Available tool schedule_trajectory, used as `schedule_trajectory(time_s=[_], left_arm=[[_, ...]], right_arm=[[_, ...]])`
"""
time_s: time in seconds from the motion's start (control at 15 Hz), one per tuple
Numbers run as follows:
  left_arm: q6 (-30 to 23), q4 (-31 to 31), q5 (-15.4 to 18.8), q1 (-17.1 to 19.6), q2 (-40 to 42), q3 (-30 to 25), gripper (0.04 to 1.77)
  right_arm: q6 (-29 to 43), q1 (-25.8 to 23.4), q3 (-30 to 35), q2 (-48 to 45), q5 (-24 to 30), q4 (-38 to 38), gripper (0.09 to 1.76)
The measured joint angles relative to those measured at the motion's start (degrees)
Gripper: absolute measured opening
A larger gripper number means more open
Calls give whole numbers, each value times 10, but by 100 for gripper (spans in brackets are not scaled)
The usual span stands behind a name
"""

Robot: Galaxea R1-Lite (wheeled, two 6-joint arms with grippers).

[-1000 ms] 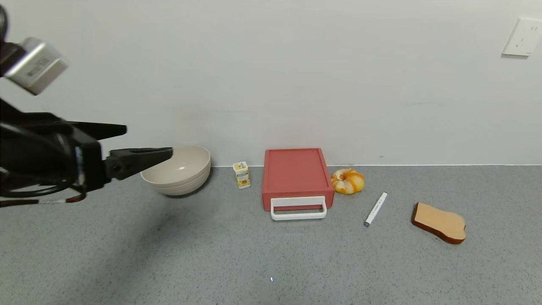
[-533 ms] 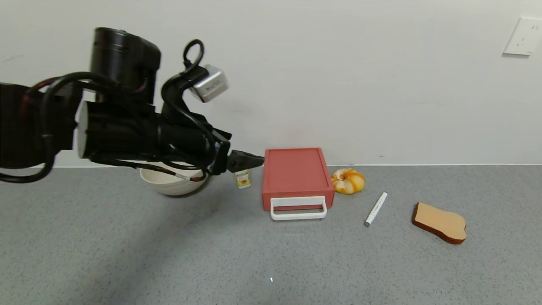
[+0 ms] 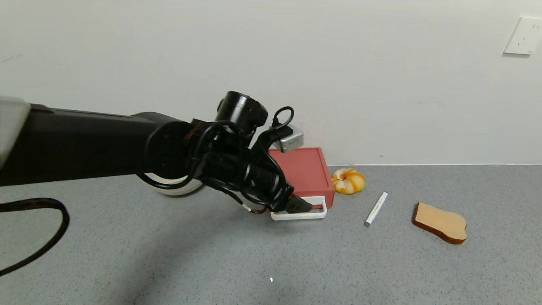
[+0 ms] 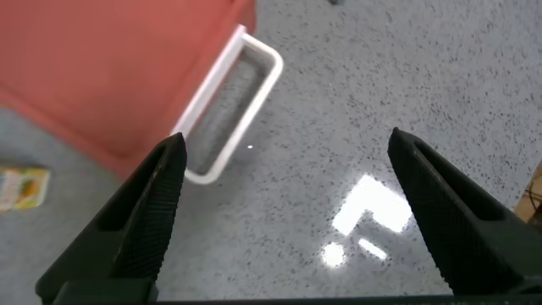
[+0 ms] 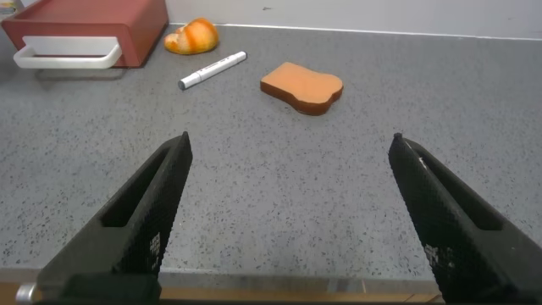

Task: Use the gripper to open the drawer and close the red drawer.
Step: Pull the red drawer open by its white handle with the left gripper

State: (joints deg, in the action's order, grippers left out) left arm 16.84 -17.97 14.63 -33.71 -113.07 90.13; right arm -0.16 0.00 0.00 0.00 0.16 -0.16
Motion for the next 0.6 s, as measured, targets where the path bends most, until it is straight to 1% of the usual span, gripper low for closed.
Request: schedule_trajectory(time_s=[0.13,0.27,0.4,0.6], left_arm=[[-1,2,-1,-23,-30,6,172],[-2,4,-2,-37,-55,12,172],[-4,4,-4,-45,-82,23,172],[-9,8,-10,-45,-125,51,172]], right_arm=[[0,0,0,0,0,0,171],[0,0,0,0,0,0,171],[0,0,0,0,0,0,171],[0,0,0,0,0,0,171]])
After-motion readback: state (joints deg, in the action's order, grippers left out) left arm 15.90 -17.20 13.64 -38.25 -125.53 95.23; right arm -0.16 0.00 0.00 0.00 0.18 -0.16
